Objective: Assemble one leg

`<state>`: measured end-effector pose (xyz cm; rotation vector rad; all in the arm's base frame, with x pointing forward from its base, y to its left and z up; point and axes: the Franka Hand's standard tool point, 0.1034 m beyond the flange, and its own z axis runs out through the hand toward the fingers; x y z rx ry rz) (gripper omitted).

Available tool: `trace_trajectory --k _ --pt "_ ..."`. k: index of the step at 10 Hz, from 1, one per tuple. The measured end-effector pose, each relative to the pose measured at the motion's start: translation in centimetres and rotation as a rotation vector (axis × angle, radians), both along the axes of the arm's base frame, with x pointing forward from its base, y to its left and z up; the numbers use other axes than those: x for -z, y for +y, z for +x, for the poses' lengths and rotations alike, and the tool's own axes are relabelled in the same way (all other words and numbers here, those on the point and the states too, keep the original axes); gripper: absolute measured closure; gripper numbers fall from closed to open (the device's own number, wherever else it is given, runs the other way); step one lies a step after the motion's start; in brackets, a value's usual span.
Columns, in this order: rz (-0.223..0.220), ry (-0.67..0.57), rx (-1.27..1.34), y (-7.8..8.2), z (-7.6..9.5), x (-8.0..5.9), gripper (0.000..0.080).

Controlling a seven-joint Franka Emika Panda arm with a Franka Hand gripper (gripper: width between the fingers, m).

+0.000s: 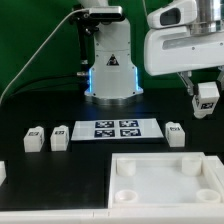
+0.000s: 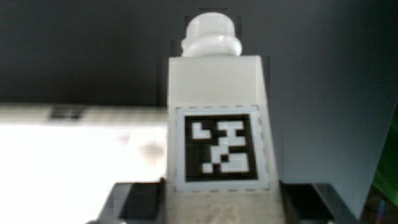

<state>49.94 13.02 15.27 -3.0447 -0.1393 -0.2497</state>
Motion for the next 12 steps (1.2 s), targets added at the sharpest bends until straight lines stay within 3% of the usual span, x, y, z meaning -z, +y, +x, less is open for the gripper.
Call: trace_trajectory --k 1,2,4,5,7,9,10,11,12 --pt "-0.012 -0.088 -0.028 -1.8 2.8 -2.2 0.0508" --pt "0.000 -0.212 -0.019 -2.5 5.2 -3.5 0.0508" --pt "0.032 -0.335 0.016 -2.4 6.7 -3.9 0.0508" --pt "0.045 -0.458 0.018 -2.4 6.8 -4.2 0.0508" --pt "0.055 -0.530 0.027 -2.5 6.4 -3.3 0.0508" --pt "0.051 -0.507 0.024 -2.5 6.4 -2.8 0.0508" --pt "0.049 -0.513 0.029 -2.4 6.3 -1.1 0.0508" --pt "0.042 -0.466 0.020 -2.1 7.6 0.8 0.0508" --pt "0.045 -0.502 0.018 -2.1 10.3 0.0 0.0508"
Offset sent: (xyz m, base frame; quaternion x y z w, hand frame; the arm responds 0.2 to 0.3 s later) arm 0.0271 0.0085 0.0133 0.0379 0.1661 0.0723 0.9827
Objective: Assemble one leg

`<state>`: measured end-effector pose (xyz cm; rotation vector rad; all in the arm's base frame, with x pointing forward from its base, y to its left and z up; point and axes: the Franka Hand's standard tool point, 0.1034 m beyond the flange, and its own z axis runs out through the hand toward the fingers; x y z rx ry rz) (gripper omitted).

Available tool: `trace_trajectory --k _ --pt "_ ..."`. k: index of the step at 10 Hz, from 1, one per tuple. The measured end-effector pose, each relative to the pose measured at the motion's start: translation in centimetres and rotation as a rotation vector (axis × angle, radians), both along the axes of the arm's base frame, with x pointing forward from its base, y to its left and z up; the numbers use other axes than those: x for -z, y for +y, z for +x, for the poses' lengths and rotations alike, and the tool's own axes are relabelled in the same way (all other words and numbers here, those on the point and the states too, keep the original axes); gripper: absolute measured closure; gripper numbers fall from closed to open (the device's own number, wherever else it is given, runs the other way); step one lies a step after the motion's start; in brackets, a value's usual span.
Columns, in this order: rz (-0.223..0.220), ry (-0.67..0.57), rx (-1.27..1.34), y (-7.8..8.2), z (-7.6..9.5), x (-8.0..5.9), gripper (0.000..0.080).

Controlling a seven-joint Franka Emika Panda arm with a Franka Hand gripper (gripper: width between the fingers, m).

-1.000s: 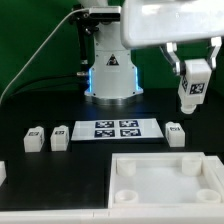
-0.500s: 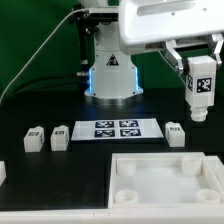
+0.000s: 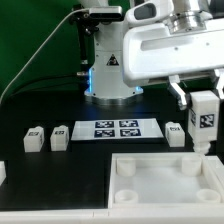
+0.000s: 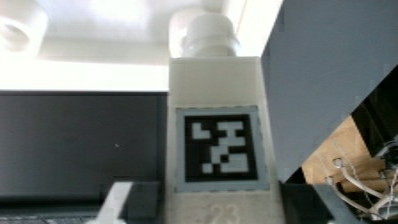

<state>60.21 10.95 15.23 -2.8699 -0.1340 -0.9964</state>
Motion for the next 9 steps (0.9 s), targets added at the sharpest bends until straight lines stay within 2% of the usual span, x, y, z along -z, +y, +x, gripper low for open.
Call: trace_trajectory --k 1,3,6,9 --pt "0.002 -0.010 0.002 -0.1 1.3 0.6 0.0508" --pt "0.005 0.020 0.002 0.3 1.3 3.0 0.0507" --pt "0.001 0.029 0.002 0.0 1.8 3.9 0.0507" --pt "0.000 0.047 0.001 0.1 1.4 5.1 0.0507"
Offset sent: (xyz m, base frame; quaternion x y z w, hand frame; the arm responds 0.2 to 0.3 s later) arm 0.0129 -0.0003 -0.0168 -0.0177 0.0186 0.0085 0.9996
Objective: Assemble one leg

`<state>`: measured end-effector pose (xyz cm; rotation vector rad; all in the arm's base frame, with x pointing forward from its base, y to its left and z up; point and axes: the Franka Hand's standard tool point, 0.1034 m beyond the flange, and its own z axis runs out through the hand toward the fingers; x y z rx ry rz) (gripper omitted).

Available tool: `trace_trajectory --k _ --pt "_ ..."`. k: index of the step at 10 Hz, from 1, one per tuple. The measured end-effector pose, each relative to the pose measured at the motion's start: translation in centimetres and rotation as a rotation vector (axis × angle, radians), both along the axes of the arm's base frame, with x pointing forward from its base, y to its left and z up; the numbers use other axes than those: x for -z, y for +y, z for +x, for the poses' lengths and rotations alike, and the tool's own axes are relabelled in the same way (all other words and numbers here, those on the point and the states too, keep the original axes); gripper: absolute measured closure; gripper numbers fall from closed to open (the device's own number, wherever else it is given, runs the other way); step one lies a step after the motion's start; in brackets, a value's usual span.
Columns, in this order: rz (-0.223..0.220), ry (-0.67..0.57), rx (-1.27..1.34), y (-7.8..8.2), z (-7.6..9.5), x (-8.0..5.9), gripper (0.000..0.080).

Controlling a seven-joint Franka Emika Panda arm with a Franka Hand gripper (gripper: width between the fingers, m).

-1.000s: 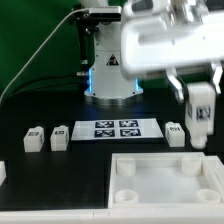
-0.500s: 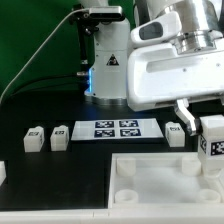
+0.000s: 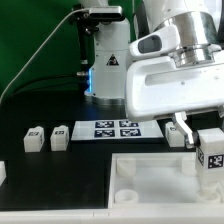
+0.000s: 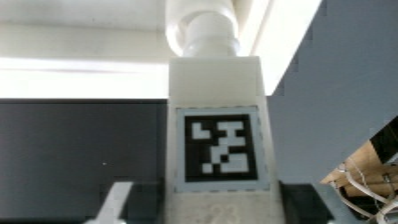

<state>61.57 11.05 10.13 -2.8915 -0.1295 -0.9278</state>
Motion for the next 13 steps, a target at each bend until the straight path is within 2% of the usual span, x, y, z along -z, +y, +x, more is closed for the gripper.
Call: trace_trajectory --k 5,9,13 --pt "-0.004 0.015 -0.002 -0.2 -0.3 1.6 0.0507" --pt "0.012 -0.033 0.057 0.3 -0.4 1.7 0.0507" --pt "0.019 0.010 0.083 0.2 -0.3 1.7 0.0506"
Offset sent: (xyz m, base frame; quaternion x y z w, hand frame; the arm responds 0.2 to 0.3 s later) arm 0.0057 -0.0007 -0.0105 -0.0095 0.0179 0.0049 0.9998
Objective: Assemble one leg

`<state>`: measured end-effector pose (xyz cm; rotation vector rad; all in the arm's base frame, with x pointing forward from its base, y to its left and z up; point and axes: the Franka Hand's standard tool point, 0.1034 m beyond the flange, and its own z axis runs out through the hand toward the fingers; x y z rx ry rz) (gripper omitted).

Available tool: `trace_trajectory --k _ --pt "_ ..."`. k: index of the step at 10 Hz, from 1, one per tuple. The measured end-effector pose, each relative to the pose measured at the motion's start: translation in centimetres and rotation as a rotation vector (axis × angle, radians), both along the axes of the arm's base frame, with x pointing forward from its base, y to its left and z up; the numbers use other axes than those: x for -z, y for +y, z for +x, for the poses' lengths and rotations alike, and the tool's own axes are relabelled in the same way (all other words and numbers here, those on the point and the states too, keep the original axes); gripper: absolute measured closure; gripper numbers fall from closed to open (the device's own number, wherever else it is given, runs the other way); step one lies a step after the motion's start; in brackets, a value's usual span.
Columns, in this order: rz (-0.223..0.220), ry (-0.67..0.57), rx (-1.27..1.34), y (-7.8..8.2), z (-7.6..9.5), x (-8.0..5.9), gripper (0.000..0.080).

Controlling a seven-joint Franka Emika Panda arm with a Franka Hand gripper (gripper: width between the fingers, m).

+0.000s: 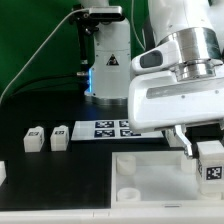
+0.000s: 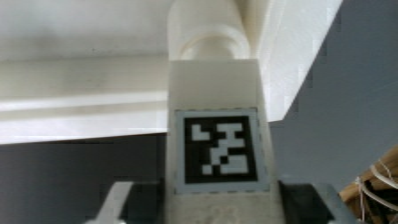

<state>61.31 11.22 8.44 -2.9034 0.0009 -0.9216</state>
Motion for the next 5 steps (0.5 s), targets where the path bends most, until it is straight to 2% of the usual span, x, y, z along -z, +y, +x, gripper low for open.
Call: trace_trajectory --k 1,2,3,4,5 --pt "0.001 0.024 -0.003 0.06 -0.28 0.44 0.0506" --pt "0.001 0.025 -0.003 0.06 -0.31 0.47 0.0311" --pt "0.001 0.028 -0.004 0.07 -0.35 0.54 0.0204" --pt "0.001 0.029 -0.004 0.07 -0.37 0.57 0.0204" --pt "0.001 0.030 -0.004 0.07 -0.38 0.60 0.0161"
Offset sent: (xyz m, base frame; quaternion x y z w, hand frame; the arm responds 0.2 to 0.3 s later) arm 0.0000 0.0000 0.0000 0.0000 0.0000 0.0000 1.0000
